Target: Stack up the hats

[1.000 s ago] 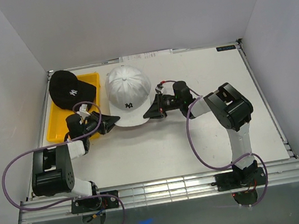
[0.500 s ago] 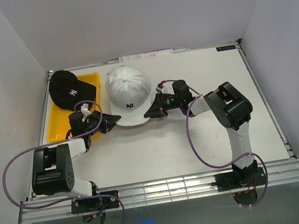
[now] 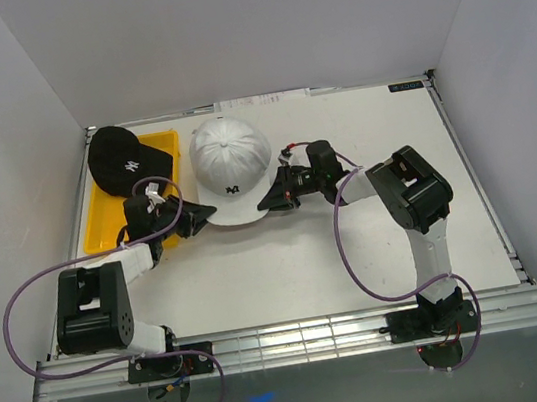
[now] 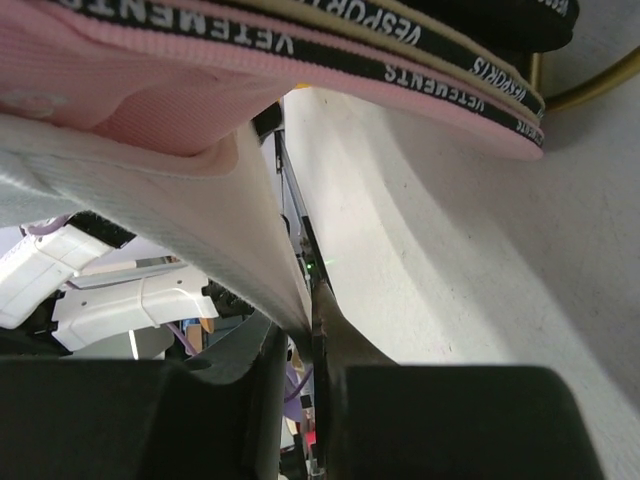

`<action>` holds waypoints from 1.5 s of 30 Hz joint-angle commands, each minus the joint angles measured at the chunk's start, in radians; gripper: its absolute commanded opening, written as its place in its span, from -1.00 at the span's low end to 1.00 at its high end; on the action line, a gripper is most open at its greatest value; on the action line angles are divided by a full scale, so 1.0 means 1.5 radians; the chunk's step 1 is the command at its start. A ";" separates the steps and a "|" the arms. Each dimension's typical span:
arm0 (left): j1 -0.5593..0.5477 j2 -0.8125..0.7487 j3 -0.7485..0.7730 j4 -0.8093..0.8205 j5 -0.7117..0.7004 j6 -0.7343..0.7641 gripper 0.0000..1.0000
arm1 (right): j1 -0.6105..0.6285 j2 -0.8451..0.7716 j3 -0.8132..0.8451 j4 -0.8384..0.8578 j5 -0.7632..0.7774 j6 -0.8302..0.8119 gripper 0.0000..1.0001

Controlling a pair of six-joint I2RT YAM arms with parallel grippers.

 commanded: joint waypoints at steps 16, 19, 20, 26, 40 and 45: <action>0.016 -0.085 0.022 -0.232 -0.156 0.080 0.19 | -0.030 0.038 -0.003 -0.134 0.104 -0.009 -0.84; 0.015 -0.105 0.043 -0.250 -0.139 0.085 0.18 | -0.030 0.044 0.001 -0.143 0.112 -0.015 -0.84; 0.016 -0.110 0.048 -0.253 -0.134 0.086 0.18 | -0.029 0.047 0.006 -0.154 0.120 -0.021 -0.84; 0.016 -0.154 0.100 -0.296 -0.106 0.095 0.18 | -0.029 0.064 0.011 -0.181 0.161 -0.034 -0.84; 0.016 -0.207 0.182 -0.364 -0.091 0.101 0.18 | -0.028 0.094 0.032 -0.275 0.228 -0.076 -0.84; 0.016 -0.214 0.190 -0.362 -0.089 0.095 0.19 | -0.029 0.084 0.035 -0.304 0.233 -0.104 -0.67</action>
